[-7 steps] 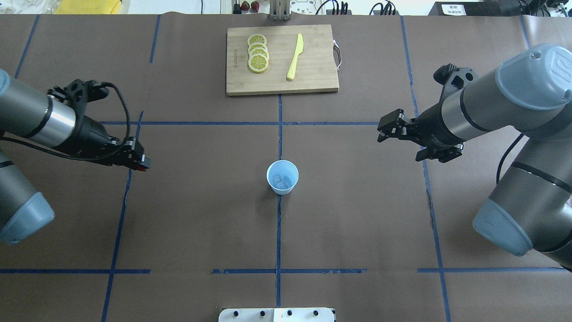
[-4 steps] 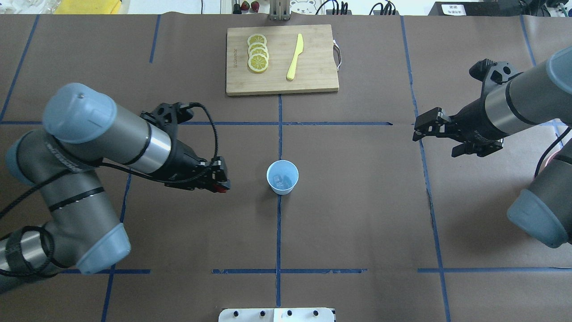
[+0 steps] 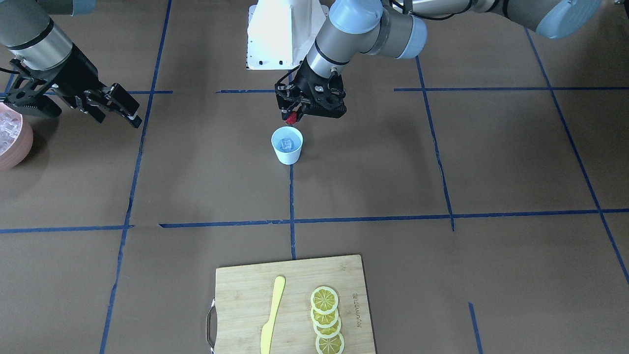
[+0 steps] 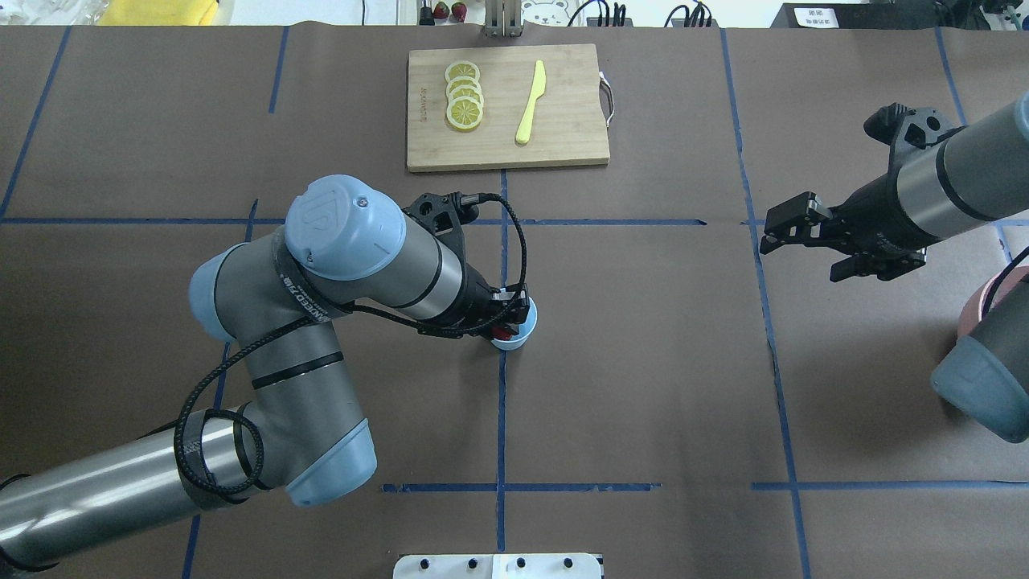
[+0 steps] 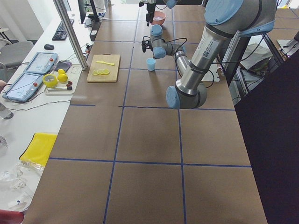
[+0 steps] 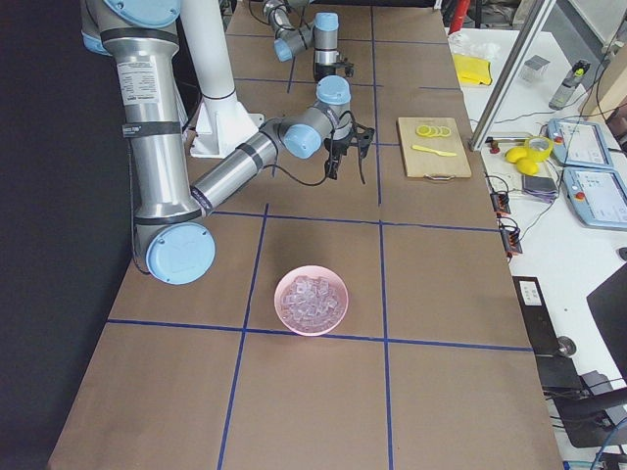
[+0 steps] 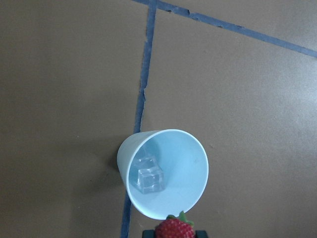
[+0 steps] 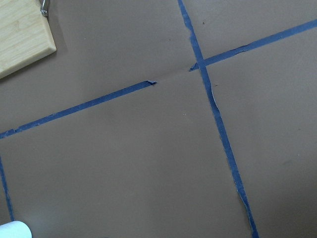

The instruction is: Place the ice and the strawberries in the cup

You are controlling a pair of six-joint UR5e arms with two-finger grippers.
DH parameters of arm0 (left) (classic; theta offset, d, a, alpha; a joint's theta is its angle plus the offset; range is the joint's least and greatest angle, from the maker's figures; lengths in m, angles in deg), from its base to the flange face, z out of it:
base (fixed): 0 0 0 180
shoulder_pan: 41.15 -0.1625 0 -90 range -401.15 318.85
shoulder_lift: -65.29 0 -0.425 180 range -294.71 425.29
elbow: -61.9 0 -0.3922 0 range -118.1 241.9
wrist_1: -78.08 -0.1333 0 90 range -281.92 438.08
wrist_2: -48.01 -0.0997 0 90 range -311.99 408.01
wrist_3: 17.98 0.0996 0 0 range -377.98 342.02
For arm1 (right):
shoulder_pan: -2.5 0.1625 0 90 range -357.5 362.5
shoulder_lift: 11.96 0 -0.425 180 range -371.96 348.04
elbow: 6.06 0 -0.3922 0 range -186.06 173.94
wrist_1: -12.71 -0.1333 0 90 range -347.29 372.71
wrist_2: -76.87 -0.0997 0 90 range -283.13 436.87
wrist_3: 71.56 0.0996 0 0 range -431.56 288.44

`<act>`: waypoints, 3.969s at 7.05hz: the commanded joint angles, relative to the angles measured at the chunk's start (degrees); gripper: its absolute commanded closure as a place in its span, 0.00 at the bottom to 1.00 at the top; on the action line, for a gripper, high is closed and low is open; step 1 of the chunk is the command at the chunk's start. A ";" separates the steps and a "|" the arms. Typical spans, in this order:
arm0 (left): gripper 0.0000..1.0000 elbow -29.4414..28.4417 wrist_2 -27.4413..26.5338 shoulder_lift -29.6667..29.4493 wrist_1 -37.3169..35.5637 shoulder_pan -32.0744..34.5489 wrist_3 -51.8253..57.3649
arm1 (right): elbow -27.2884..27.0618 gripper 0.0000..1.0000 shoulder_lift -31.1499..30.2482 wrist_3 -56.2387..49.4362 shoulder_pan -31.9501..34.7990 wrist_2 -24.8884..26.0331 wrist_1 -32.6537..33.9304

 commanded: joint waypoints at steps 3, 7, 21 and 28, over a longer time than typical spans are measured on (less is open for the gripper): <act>0.92 -1.51 -5.30 -1.28 0.03 -0.09 0.41 | 0.08 0.00 -0.09 -0.01 -0.14 -0.01 0.00; 0.14 -1.42 -5.57 -0.84 -0.05 0.09 0.50 | 0.08 0.00 0.00 -0.01 -0.14 -0.10 0.00; 0.07 8.75 19.05 35.81 -35.12 61.84 104.42 | 19.86 0.00 -8.35 -91.94 48.02 -6.16 24.69; 0.00 11.05 20.27 42.30 -38.38 62.84 103.77 | 21.00 0.00 -6.68 -87.91 46.01 -6.60 25.31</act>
